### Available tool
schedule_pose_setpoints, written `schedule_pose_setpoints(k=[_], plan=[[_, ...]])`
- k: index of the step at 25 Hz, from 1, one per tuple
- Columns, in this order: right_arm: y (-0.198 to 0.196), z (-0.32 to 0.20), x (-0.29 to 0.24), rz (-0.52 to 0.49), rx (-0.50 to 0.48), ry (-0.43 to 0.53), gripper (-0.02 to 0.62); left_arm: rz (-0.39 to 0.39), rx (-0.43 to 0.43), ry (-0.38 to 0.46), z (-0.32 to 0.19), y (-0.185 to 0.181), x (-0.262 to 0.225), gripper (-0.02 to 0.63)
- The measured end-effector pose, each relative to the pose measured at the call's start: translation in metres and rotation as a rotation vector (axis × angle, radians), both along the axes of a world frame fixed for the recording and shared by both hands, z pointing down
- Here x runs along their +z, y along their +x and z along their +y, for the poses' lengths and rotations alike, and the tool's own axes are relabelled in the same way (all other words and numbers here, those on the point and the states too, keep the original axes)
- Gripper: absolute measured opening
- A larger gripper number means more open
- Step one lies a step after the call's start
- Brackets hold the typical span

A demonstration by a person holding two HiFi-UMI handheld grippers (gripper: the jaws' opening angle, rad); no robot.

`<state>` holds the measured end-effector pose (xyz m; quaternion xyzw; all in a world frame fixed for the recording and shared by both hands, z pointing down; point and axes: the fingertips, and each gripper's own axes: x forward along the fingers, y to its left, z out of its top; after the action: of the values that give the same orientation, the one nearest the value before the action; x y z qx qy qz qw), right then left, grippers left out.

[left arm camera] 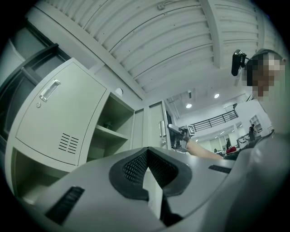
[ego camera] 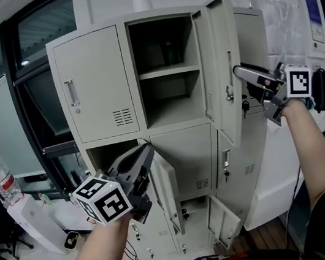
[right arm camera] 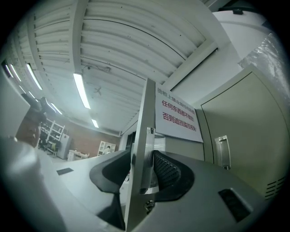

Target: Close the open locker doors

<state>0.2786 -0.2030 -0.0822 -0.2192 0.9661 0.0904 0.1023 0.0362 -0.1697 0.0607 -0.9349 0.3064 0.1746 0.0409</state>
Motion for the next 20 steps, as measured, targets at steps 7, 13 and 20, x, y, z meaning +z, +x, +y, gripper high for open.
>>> schedule_pose_setpoints(k=[7,13,20], plan=[[-0.027,-0.005,-0.002,0.042,-0.003,0.033,0.16,0.0,0.001,-0.01,-0.005,-0.013,0.007,0.008],[-0.056,-0.007,0.0,0.046,-0.063,0.029,0.152,-0.002,-0.006,-0.021,-0.009,-0.026,0.013,0.008],[-0.094,-0.018,0.0,0.063,-0.077,0.038,0.141,0.007,-0.015,-0.032,-0.015,-0.046,0.017,0.008]])
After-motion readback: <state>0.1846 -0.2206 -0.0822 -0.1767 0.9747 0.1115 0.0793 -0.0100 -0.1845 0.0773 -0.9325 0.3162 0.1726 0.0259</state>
